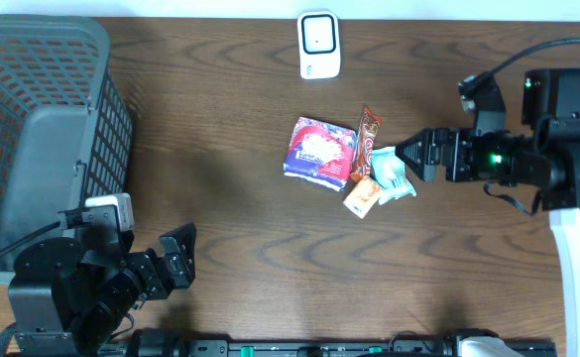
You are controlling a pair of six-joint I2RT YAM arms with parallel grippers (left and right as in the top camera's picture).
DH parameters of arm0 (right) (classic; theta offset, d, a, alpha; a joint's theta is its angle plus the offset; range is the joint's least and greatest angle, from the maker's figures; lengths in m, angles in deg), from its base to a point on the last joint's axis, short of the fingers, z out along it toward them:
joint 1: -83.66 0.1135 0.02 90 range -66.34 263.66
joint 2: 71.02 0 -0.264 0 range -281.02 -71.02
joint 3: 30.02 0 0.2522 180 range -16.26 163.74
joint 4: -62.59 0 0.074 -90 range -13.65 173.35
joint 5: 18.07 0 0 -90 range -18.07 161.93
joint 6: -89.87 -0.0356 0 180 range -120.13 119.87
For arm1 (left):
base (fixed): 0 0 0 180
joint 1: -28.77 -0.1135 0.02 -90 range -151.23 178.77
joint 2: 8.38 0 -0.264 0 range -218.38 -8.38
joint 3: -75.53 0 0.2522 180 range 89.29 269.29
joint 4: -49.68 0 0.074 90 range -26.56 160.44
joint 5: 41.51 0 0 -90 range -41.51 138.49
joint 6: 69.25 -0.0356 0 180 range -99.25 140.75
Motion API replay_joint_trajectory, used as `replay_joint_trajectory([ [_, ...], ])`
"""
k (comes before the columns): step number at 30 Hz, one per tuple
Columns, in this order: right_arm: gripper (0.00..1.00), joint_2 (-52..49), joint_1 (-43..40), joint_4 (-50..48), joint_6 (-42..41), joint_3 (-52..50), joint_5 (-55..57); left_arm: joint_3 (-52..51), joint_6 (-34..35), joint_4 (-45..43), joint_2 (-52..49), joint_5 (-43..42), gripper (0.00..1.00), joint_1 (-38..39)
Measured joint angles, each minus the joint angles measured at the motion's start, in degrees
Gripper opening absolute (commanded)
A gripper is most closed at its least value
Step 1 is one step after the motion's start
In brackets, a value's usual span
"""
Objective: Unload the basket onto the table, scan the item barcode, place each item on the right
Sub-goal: 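Reach the right gripper toward the pile of items on the table, then grasp the mint-green wipes pack with the right gripper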
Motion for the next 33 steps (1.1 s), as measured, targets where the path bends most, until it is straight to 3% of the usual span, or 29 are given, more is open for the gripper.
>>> replay_joint_trajectory([
  [5, 0.99, -5.22, 3.65, -0.59, -0.44, -0.17, 0.04, 0.0, 0.0, 0.0, 0.0, 0.0, 0.98, 0.0],
  [12, 0.98, -21.88, 9.7, 2.34, -0.87, -0.13, 1.77, 0.0, 0.0, 0.02, 0.0, 0.0, 0.98, 0.0],
  [21, 0.99, -26.91, 9.73, -15.28, -8.63, 0.2, -1.01, 0.0, 0.0, -0.02, 0.0, 0.0, 0.98, 0.0],
  [33, 0.99, -35.65, 12.44, -21.18, -11.19, 0.61, 2.64, 0.0, 0.0, 0.0, 0.0, 0.0, 0.98, 0.0],
])
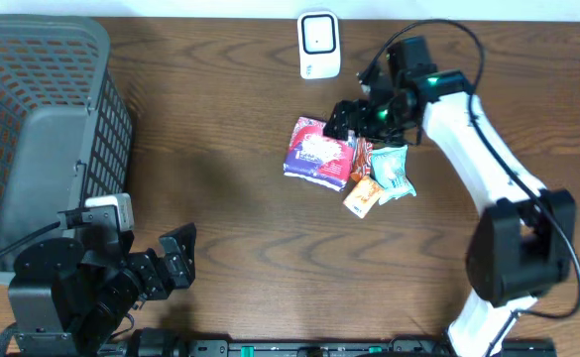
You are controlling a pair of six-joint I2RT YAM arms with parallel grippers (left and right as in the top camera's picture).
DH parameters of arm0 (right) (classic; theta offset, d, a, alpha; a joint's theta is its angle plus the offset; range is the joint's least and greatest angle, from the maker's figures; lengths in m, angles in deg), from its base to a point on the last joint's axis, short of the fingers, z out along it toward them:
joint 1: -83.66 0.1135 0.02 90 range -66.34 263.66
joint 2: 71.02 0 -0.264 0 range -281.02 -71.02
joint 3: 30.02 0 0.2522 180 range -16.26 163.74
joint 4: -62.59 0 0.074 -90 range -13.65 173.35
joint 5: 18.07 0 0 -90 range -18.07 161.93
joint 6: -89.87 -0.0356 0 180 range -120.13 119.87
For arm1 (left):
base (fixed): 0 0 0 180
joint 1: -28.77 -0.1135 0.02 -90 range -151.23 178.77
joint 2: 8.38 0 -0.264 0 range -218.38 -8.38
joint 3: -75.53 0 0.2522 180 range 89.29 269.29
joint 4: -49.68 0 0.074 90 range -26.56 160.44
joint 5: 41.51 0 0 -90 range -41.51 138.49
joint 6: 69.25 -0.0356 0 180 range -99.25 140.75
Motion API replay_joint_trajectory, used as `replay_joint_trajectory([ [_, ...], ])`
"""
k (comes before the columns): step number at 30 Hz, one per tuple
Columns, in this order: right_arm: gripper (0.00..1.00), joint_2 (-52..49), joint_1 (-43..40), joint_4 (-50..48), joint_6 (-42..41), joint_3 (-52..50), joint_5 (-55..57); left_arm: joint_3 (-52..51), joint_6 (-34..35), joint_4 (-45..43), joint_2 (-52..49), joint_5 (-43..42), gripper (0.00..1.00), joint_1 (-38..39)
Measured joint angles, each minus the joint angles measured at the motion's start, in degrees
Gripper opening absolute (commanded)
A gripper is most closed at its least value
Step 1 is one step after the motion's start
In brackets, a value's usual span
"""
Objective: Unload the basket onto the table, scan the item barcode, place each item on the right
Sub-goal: 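Grasp the mint-green wipes pack with the right gripper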
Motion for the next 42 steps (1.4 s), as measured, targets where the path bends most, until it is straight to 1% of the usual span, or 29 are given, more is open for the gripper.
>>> replay_joint_trajectory([
  [11, 0.99, -7.72, 1.03, 1.31, -1.09, 0.0, -0.44, 0.0, 0.0, 0.0, 0.0, 0.0, 0.98, 0.0],
  [20, 0.99, -7.89, 4.26, 0.98, -0.37, 0.0, -0.31, 0.0, 0.0, 0.0, 0.0, 0.0, 0.98, 0.0],
  [27, 0.99, -7.91, 7.78, -0.68, 3.54, 0.04, -4.39, 0.0, 0.0, 0.0, 0.0, 0.0, 0.98, 0.0],
  [31, 0.99, -8.02, 7.93, 4.48, 3.63, 3.56, -4.61, 0.0, 0.0, 0.0, 0.0, -0.02, 0.98, 0.0],
  [33, 0.99, -8.07, 6.23, 10.47, 3.69, 8.52, -4.04, 0.0, 0.0, 0.0, 0.0, 0.0, 0.98, 0.0],
  [35, 0.99, -8.07, 4.96, 14.19, 3.67, 11.61, -2.95, 0.0, 0.0, -0.02, 0.0, 0.0, 0.98, 0.0],
  [38, 0.99, -8.04, 1.55, 21.18, 3.74, 16.63, 2.45, 0.0, 0.0, 0.0, 0.0, 0.0, 0.98, 0.0],
  [42, 0.99, -8.07, -2.14, 27.47, 3.74, 16.87, 12.98, 0.0, 0.0, 0.0, 0.0, 0.0, 0.98, 0.0],
])
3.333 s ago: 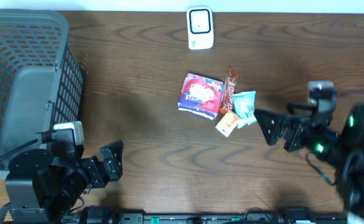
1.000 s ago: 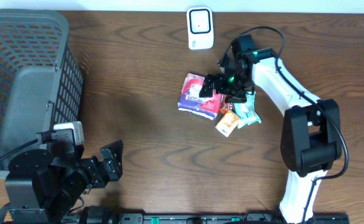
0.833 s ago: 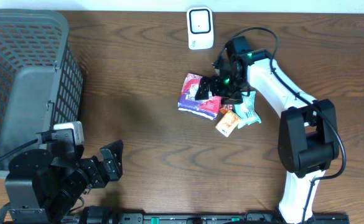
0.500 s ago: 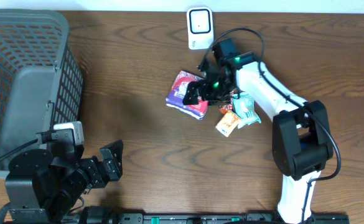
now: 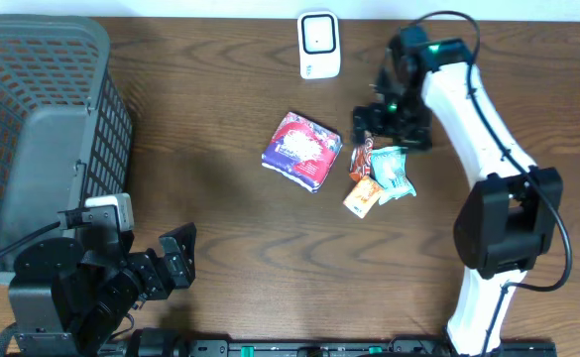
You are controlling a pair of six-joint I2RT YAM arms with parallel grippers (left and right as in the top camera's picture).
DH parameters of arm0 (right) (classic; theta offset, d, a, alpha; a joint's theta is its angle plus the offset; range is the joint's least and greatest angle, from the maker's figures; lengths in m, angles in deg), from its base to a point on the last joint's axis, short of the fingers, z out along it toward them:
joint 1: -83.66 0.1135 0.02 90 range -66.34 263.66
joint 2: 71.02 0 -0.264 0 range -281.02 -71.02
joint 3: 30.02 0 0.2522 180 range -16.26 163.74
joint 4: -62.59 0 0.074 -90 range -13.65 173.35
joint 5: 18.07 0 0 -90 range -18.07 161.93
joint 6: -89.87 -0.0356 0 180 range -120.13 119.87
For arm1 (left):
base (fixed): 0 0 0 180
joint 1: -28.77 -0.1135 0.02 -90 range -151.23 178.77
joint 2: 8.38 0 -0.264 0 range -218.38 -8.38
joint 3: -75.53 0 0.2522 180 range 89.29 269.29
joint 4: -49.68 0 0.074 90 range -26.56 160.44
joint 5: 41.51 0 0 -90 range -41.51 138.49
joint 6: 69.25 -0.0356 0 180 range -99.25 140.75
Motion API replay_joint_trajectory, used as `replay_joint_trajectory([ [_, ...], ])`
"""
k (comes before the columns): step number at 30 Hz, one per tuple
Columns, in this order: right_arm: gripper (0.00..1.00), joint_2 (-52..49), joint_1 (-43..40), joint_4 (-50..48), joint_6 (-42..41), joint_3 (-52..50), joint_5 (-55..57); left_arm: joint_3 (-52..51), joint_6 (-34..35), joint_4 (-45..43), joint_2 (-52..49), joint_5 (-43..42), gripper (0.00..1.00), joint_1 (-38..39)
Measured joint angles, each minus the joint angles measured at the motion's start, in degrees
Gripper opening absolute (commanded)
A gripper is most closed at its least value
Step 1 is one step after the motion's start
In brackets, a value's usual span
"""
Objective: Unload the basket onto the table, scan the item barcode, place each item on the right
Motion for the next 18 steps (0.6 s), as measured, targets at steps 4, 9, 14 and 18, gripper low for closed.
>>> replay_joint_trajectory([
  [4, 0.99, 0.0, -2.6, 2.69, 0.31, -2.21, 9.51, 0.0, 0.0, 0.0, 0.0, 0.0, 0.98, 0.0],
  [9, 0.96, 0.0, -5.2, 0.26, 1.38, -5.9, 11.69, 0.0, 0.0, 0.0, 0.0, 0.0, 0.98, 0.0],
  [14, 0.87, 0.0, -7.8, -5.44, 7.17, -11.15, 6.38, 0.0, 0.0, 0.0, 0.0, -0.02, 0.98, 0.0],
  [18, 0.73, 0.0, -8.04, -9.31, 10.62, -16.0, 2.47, 0.0, 0.0, 0.02, 0.0, 0.0, 0.98, 0.0],
])
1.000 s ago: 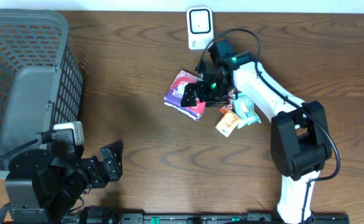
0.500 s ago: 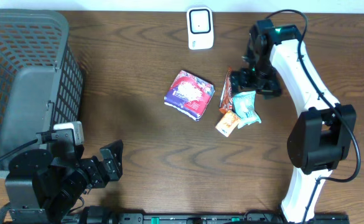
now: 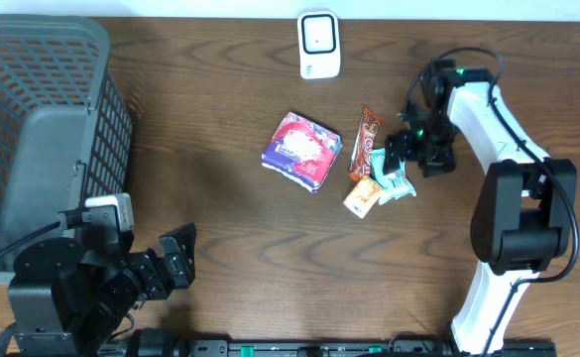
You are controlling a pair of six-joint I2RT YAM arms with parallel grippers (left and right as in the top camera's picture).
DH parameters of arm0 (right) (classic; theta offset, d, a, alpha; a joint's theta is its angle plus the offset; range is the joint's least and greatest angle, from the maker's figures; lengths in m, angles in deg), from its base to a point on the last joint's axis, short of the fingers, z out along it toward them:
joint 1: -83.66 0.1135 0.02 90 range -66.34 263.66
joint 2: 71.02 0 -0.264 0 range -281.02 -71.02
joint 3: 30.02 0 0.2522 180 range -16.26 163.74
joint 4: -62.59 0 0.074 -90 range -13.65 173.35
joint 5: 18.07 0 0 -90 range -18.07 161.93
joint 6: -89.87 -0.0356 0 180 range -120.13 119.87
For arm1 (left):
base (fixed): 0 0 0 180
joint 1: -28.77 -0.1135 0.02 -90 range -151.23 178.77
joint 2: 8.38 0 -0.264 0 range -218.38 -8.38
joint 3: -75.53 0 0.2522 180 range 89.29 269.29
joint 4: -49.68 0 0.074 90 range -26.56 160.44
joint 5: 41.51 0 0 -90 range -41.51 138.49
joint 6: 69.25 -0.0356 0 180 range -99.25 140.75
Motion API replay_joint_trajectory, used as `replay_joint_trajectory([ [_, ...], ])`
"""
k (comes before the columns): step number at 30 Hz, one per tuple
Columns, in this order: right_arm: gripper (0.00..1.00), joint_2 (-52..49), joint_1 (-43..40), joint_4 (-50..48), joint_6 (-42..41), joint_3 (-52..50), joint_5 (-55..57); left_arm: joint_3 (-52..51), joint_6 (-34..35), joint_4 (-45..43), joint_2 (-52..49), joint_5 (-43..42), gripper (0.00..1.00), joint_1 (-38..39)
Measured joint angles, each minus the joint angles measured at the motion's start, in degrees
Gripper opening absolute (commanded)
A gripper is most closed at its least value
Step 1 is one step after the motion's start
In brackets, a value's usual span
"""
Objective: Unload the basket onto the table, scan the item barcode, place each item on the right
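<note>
A purple and red snack bag (image 3: 301, 150) lies flat mid-table, apart from the other items. To its right are a brown bar (image 3: 369, 140), a teal packet (image 3: 390, 172) and an orange packet (image 3: 362, 196), bunched together. The white scanner (image 3: 319, 45) stands at the far edge. My right gripper (image 3: 397, 157) hangs low over the teal packet's right end, pointing left; its jaws are too dark to read. My left gripper (image 3: 177, 258) rests at the near left with fingers spread and nothing between them.
A large grey mesh basket (image 3: 42, 109) fills the left side of the table. The right arm's white links (image 3: 488, 109) arch over the right side. The left arm's black base (image 3: 66, 288) sits at the near left corner.
My right gripper has moved from over the brown bar's top end, down and to the right, to the teal packet. The bar now shows whole. The snack bag and left arm stayed put.
At first my right gripper hung right of the pile, with the snack bag touching the bar. Then it was at the bag's right edge. Later the bag lay further left, turned and apart from the pile, the gripper over the bar. Now it is at the teal packet.
</note>
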Motion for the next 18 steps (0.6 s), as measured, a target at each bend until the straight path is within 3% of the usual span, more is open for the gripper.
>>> replay_joint_trajectory([
  [3, 0.59, 0.0, 0.07, -2.97, 1.42, -3.3, -1.88, 0.0, 0.0, -0.02, 0.0, -0.02, 0.98, 0.0],
  [7, 0.51, 0.0, 0.04, -6.36, 2.23, -7.13, -4.48, 0.0, 0.0, -0.02, 0.0, 0.0, 0.98, 0.0],
  [9, 0.34, 0.0, 0.07, -7.3, 2.62, -8.48, -5.6, 0.0, 0.0, -0.02, 0.0, 0.0, 0.98, 0.0],
  [11, 0.01, 0.0, 0.04, -7.43, 2.64, -9.18, -7.08, 0.0, 0.0, -0.02, 0.0, 0.0, 0.98, 0.0],
  [18, 0.01, -0.04, 0.07, -2.1, 2.16, -7.8, -8.7, 0.0, 0.0, 0.0, 0.0, -0.02, 0.98, 0.0],
])
